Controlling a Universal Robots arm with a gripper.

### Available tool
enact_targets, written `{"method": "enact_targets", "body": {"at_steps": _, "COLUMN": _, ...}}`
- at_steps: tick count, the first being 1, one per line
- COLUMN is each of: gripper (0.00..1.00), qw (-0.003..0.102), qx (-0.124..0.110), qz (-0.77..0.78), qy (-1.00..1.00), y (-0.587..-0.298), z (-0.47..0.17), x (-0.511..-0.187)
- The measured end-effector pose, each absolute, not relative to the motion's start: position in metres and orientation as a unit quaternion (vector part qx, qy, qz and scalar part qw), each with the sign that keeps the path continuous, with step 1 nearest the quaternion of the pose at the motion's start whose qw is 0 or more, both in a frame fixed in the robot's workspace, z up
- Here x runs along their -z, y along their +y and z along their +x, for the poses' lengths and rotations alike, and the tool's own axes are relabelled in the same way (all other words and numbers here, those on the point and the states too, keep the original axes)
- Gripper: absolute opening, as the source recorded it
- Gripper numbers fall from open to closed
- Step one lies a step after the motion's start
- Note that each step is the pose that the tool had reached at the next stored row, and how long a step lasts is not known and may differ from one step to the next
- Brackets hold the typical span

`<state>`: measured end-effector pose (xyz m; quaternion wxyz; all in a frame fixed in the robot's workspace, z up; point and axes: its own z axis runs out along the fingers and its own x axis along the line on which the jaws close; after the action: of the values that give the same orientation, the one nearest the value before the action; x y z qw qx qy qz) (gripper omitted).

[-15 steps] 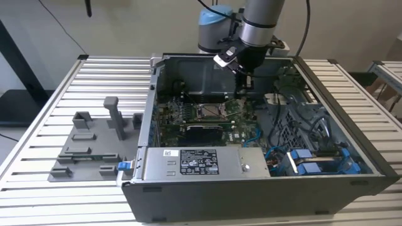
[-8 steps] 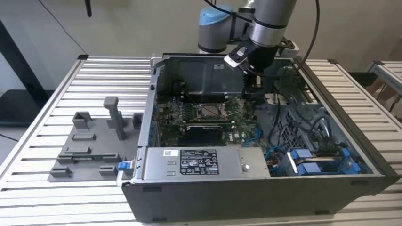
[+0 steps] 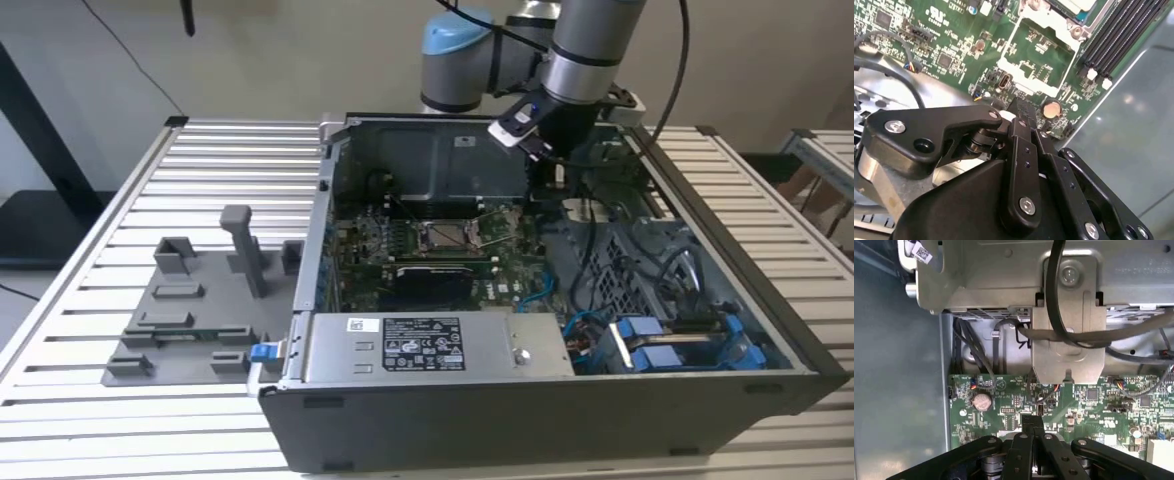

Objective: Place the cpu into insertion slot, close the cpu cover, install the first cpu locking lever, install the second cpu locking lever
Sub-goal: 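Close the cpu cover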

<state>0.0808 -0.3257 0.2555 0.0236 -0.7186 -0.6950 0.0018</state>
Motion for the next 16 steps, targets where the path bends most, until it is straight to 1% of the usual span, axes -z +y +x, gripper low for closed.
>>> {"method": "enact_targets", "body": {"at_steps": 7, "gripper": 0.11, "qw": 0.032, "qx": 0.002, "qz": -0.717, "qy": -0.696, "y": -0.326, "z": 0.085, "x": -0.251}}
{"method": "enact_targets", "body": {"at_steps": 16, "gripper": 0.11, "qw": 0.034, "qx": 0.000, "qz": -0.717, "qy": -0.696, "y": -0.326, "z": 0.085, "x": -0.236}}
